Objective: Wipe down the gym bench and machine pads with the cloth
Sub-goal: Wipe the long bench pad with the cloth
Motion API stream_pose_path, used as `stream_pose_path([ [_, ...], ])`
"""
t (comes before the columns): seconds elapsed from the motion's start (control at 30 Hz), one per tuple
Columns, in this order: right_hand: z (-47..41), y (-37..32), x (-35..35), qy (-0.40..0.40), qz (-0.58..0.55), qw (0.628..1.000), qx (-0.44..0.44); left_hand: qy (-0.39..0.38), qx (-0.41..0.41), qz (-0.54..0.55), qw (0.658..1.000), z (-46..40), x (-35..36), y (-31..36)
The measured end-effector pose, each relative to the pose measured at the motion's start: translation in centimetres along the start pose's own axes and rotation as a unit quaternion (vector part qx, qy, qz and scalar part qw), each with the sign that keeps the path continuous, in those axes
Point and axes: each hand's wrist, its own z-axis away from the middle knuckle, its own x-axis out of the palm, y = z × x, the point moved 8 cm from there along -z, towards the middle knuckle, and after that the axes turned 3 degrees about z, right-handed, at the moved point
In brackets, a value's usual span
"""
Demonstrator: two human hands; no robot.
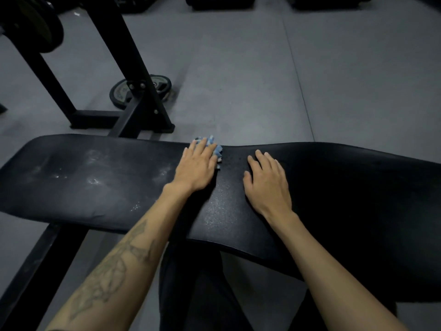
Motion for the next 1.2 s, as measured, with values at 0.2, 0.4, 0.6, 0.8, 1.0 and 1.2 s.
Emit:
stream_pose_path([
  [0.2,-0.1,0.0,-0.3,0.002,-0.011,1.0,-0.002,0.016,0.053,-0.027,0.998,3.0,1.7,3.4],
  [0.4,0.0,0.0,-0.4,0.003,-0.016,1.0,0.0,0.041,0.005,-0.022,0.999,2.0,0.2,0.4],
  [0.6,0.1,-0.1,-0.5,-0.008,-0.013,1.0,0.002,0.032,0.053,-0.04,0.997,4.7,1.9,3.7],
  [0.8,0.1,-0.1,-0.4,-0.006,-0.014,1.0,0.0,0.053,-0.029,-0.012,0.998,3.9,0.5,0.5],
  [1.0,0.1,-0.1,-0.6,-0.006,-0.018,1.0,0.001,0.03,0.076,-0.038,0.996,6.7,1.8,4.0],
  [1.2,0.1,-0.1,-0.5,-0.014,-0.017,1.0,0.006,0.053,-0.004,-0.03,0.998,5.7,0.9,1.7],
])
